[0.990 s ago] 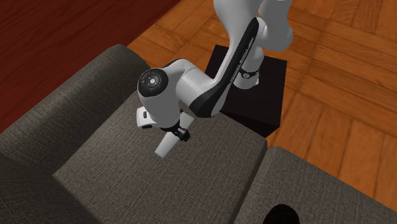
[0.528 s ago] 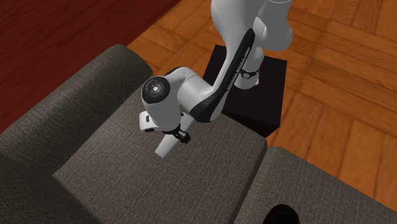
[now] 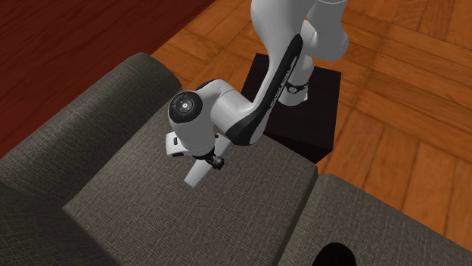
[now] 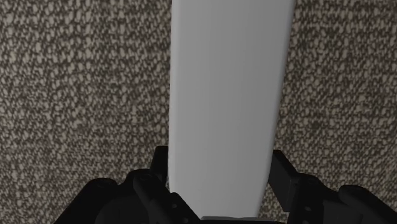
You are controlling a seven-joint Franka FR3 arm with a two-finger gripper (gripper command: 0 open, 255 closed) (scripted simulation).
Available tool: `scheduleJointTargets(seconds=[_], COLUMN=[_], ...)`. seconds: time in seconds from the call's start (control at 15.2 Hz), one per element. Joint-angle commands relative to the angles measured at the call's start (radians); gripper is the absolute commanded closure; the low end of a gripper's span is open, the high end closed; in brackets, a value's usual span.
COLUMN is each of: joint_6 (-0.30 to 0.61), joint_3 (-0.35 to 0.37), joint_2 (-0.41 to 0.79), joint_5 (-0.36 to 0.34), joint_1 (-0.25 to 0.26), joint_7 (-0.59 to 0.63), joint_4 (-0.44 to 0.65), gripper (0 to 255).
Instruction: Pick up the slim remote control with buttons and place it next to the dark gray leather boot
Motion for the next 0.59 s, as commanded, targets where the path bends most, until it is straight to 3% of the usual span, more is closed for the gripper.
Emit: scheduleJointTargets(seconds=[0.0, 0.53], joint_6=[0.000, -0.024], joint_3=[0.000, -0.002], joint_2=[0.000, -0.016], joint_5=[0.000, -0.007], joint_1=[0.000, 0.002], joint_7=[0.000, 0.005], joint_4=[0.000, 0.009], gripper=[255, 255])
